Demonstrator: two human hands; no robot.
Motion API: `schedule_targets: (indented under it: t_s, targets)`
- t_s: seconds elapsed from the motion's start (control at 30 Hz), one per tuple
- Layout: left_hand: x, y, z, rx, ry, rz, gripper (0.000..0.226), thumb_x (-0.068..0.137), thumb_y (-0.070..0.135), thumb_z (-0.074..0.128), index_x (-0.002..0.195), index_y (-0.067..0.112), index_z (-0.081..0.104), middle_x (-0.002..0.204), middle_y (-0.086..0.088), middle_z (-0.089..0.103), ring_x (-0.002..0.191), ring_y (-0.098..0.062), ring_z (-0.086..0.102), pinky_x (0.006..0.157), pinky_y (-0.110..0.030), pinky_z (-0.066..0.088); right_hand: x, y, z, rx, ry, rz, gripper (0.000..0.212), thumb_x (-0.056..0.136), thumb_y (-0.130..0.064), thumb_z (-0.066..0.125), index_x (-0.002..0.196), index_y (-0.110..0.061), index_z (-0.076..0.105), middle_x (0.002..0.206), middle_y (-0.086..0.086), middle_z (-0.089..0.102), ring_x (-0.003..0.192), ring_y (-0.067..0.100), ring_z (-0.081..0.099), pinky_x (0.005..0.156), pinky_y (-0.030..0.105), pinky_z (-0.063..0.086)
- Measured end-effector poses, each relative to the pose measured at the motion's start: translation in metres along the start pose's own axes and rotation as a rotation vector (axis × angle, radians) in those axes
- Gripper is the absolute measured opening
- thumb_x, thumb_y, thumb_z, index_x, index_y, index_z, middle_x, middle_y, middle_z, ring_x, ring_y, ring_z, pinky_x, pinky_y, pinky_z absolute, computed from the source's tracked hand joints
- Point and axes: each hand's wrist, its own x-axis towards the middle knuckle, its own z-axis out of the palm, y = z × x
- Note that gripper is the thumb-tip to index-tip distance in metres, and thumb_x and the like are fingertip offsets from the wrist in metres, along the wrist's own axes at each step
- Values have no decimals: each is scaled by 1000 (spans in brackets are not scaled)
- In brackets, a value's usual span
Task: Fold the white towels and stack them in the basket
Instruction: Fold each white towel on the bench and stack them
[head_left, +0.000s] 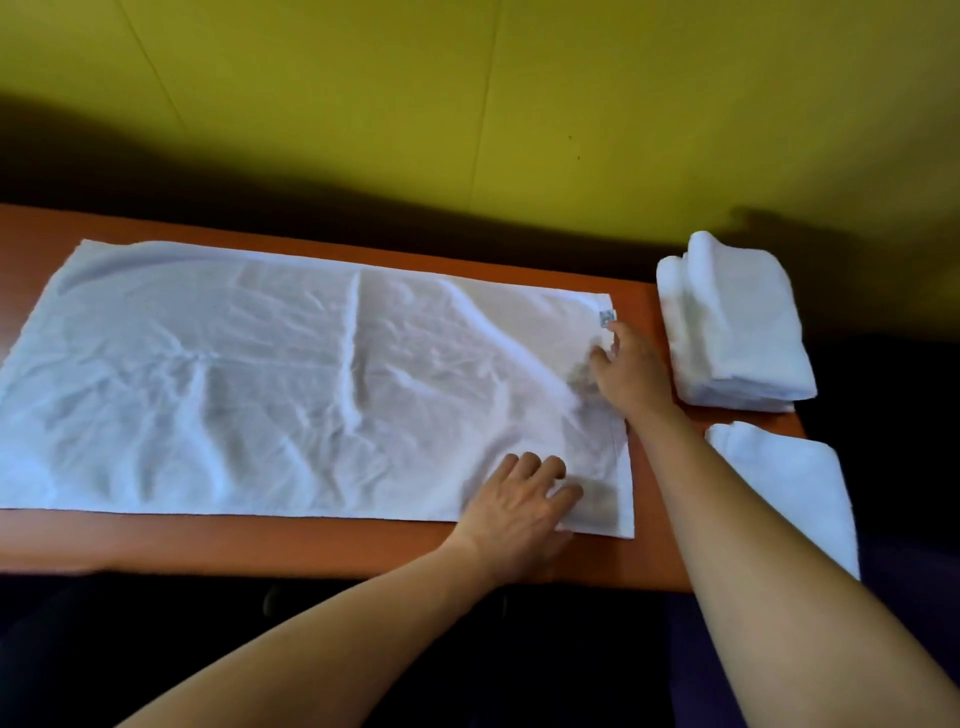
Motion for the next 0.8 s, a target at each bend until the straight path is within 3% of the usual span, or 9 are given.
schedule_targets:
  t_s: [0.1,0.23,0.33,0.4,0.5,0.57,0.63,0.73,0.8]
  targets:
    - [13,9,7,-2,-106,-30,52,70,52,73,112,25,60,104,-5,55,84,-27,54,68,-38,48,24,-1,-1,-48,-34,93,54,95,-47,55,137,-12,53,134,13,60,118,36,59,98,45,51]
    - [21,13,14,88,-15,-15,29,67,19,69,95,24,64,87,-2,53,67,-25,53,51,-31,32,45,-4,8,-107,-95,258,73,85,-68,54,132,-13,58,131,11,61,114,36,62,93,42,54]
    - [23,14,10,72,47,-48,23,71,9,48,88,17,61,75,-1,54,57,-21,52,46,-29,31,48,-15,11,-80,-102,341,42,90,-53,59,110,-15,65,104,5,67,89,30,66,75,36,55]
    - [23,16,4,-23,41,-107,24,71,7,51,93,15,54,74,-1,53,54,-22,54,46,-31,33,48,-21,9,-38,-95,325,24,94,-37,58,96,-13,61,91,6,63,77,28,61,66,33,48]
    - [17,23,-12,-257,13,-269,28,81,6,53,105,13,39,89,-10,57,72,-35,60,53,-40,37,45,-26,0,110,-20,271,20,89,-27,59,85,-8,64,79,10,60,77,33,62,65,31,42]
    - [11,27,-29,-334,-6,-306,22,89,10,49,110,9,40,100,-14,57,84,-40,58,61,-44,36,42,-27,-8,301,-28,336,13,85,-20,67,86,-8,66,81,11,64,80,33,66,68,32,46]
    - [2,35,-44,-397,14,-305,18,92,16,47,107,9,40,103,-17,58,88,-42,56,66,-43,35,36,-22,-19,489,-107,453,32,71,-20,81,98,-10,67,99,10,69,88,31,66,80,36,53]
    - [-11,48,-58,-485,77,-292,20,98,31,45,102,13,38,100,-16,59,87,-41,54,69,-39,35,66,37,-9,656,-155,553,105,21,-44,92,117,-10,69,116,10,71,99,32,69,93,49,55]
    - [-16,59,-67,-519,98,-321,29,103,45,37,101,16,40,100,-13,62,90,-39,57,71,-39,38,77,56,-11,725,-181,606,110,15,-48,91,118,-14,69,113,10,73,97,33,70,93,50,55]
